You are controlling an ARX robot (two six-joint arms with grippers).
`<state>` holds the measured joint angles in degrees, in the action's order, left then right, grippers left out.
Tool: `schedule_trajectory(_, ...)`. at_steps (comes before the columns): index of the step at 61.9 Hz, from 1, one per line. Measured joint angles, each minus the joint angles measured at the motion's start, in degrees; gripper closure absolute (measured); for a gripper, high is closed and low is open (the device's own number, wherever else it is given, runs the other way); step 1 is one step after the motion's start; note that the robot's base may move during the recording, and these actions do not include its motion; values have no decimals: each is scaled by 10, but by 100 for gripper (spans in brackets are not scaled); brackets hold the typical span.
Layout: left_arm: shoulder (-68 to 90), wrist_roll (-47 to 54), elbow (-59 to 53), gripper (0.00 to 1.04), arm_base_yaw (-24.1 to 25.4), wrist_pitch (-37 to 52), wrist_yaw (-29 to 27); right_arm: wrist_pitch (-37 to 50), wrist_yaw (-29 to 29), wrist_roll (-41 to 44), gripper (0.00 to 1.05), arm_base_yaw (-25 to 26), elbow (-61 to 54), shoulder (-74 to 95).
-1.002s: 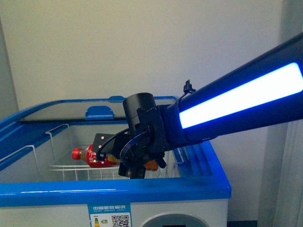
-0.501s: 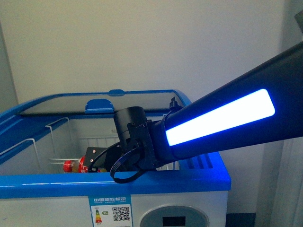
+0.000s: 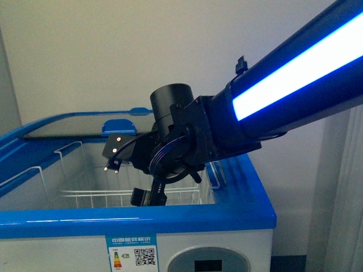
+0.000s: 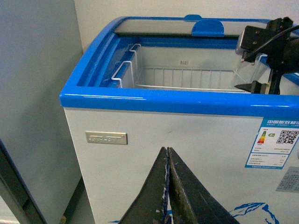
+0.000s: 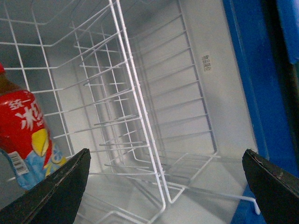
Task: Put drink in fridge
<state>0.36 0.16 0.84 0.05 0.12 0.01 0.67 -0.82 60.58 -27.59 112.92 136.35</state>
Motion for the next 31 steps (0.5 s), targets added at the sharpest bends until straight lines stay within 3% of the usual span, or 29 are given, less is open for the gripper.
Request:
schedule_trajectory(14, 0, 0, 0, 102, 0, 0, 0, 30, 44, -70, 7, 16, -116, -115)
schedule_trajectory(31, 0, 0, 0, 102, 0, 0, 0, 113, 21, -181, 7, 71, -250, -270)
